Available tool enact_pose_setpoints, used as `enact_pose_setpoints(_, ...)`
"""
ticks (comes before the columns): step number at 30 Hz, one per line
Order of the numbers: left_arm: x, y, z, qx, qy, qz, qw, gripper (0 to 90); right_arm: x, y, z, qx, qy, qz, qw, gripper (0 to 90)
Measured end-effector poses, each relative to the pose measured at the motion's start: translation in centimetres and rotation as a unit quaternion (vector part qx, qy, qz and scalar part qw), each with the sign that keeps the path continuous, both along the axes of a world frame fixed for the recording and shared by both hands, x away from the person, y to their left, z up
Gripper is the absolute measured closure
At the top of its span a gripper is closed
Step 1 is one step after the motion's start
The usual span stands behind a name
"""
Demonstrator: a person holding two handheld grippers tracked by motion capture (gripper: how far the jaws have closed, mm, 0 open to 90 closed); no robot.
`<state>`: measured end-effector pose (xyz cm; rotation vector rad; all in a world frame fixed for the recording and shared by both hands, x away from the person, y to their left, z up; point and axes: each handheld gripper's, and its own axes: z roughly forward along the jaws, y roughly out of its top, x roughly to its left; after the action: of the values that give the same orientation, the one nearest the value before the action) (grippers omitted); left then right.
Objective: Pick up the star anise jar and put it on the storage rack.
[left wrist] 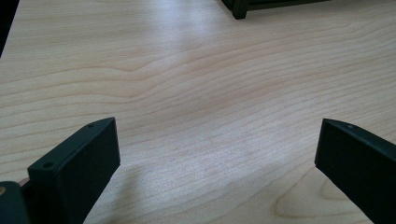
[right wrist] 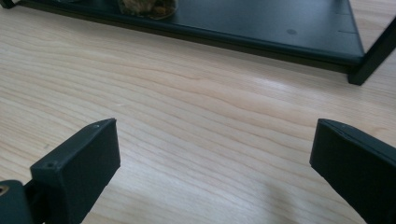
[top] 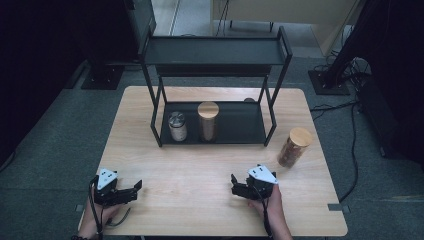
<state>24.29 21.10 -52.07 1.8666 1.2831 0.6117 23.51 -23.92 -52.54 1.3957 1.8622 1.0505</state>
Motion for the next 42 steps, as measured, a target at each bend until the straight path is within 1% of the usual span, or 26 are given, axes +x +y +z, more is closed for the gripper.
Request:
enact_pose_setpoints(15,0.0,0.0,0.0,-0.001,0.001,0.000,1.0000,0.4,-1.1,-3.1,-0.1,-0.012,0.005,-0.024,0.9996,1.4)
enact_pose_setpoints(18,0.0,0.0,0.0,0.000,0.000,0.000,1.0000,0.4,-1.3,-3.9,-0.1,-0.019,0.006,-0.027,0.9994,1.4)
enact_pose_setpoints(23,0.0,0.0,0.0,0.001,0.001,0.000,1.0000,0.4,-1.8,-5.3,-0.1,-0.015,0.006,-0.040,0.9991,1.4)
enact_pose_setpoints(26,0.0,0.0,0.0,0.001,0.000,0.000,1.0000,0.4,-2.0,-6.0,-0.1,-0.016,0.005,-0.046,0.9988,1.4)
enact_pose_setpoints(39,0.0,0.0,0.0,0.001,0.000,0.000,1.0000,0.4,-2.8,-8.3,-0.1,-0.023,0.006,-0.060,0.9979,1.4)
enact_pose_setpoints(42,0.0,0.0,0.0,0.001,0.000,0.000,1.0000,0.4,-2.9,-8.8,-0.2,-0.027,0.006,-0.058,0.9979,1.4)
